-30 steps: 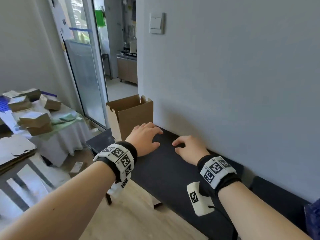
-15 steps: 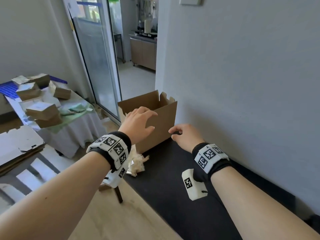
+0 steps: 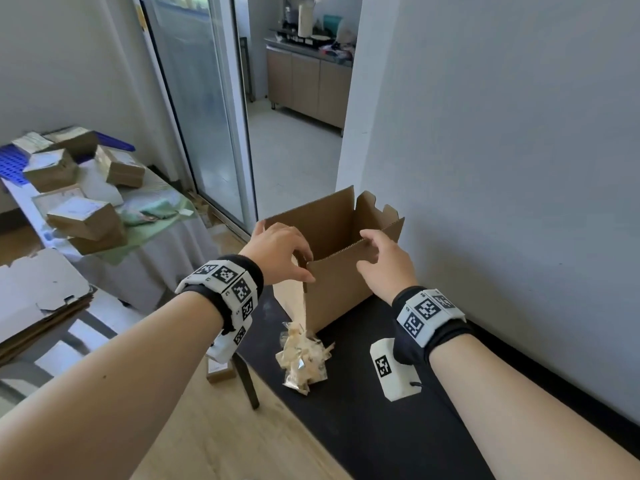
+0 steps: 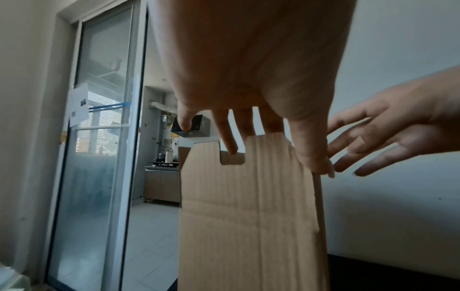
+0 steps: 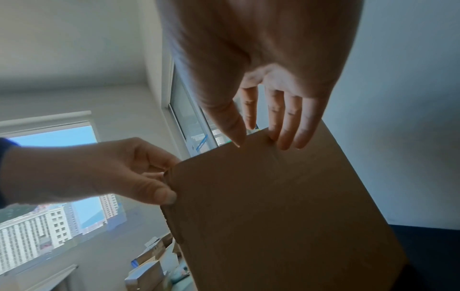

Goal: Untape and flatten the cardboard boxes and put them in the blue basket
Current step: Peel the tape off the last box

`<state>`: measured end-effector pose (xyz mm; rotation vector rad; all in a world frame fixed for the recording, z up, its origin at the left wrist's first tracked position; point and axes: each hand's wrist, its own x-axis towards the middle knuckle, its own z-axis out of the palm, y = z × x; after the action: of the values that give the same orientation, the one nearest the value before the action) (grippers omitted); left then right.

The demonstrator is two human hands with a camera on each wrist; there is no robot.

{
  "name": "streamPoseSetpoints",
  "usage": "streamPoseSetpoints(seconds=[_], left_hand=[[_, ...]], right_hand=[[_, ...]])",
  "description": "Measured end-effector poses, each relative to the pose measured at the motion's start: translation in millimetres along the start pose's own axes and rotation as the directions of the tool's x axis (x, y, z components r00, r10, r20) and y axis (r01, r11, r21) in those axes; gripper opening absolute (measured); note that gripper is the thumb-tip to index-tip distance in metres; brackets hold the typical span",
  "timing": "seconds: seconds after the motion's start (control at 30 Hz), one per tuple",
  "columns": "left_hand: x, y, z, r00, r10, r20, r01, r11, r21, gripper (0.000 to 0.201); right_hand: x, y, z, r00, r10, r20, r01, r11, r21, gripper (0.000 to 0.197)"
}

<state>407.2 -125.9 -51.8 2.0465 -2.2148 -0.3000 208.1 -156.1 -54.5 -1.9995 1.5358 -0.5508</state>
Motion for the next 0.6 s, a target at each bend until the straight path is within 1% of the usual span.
streamPoseSetpoints(seconds=[0.07,0.13,0.2,0.27,0.3,0.37,0.43,0.47,0.53,0.6], left_hand=[[7.1,-3.2,-3.7,0.994,0.044,0.103,-0.047,0.998,0.032,0.048],[13.0,-5.4,-4.6,0.978,0.086,0.191,-0.106,0.989,0.101,0.053],[18.6,-8.2,-4.0,0.968,0.119,0.219,-0.151,0.979,0.134,0.048],[25.7,-13.1,-1.9,0.97,0.144,0.196,-0.166,0.981,0.099,0.041],[28.5,-14.8,-2.5,0.972,0.152,0.176,-0.168,0.983,0.075,0.039],[32.3,-20.2,-4.4,0.982,0.16,0.098,-0.161,0.987,0.009,0.035],[35.3,-26.4,-10.1,0.99,0.141,-0.014,-0.141,0.983,-0.12,0.031],[35.3,-29.2,-14.5,0.99,0.115,-0.078,-0.13,0.968,-0.216,0.028],[33.3,-31.4,-26.7,0.98,0.067,-0.189,-0.134,0.92,-0.368,0.023],[31.6,-30.6,-40.8,0.947,0.014,-0.322,-0.16,0.888,-0.432,0.02]], right_hand=[[4.9,-2.5,5.0,0.999,0.032,-0.01,-0.032,1.0,0.001,0.053],[10.8,-5.8,11.2,0.999,0.048,-0.025,-0.048,0.999,0.01,0.054],[16.8,-9.4,16.4,0.997,0.064,-0.045,-0.062,0.997,0.034,0.055],[20.1,-12.9,19.3,0.995,0.074,-0.059,-0.071,0.996,0.053,0.056],[21.0,-14.4,20.0,0.995,0.081,-0.063,-0.078,0.995,0.055,0.058],[21.9,-16.6,21.2,0.993,0.086,-0.075,-0.082,0.995,0.057,0.061],[24.2,-17.3,23.6,0.992,0.089,-0.089,-0.083,0.994,0.07,0.064],[25.9,-17.4,24.3,0.991,0.093,-0.097,-0.085,0.993,0.084,0.064],[27.7,-19.2,23.3,0.987,0.121,-0.105,-0.109,0.987,0.116,0.061],[26.9,-20.9,20.4,0.983,0.147,-0.108,-0.132,0.982,0.132,0.054]])
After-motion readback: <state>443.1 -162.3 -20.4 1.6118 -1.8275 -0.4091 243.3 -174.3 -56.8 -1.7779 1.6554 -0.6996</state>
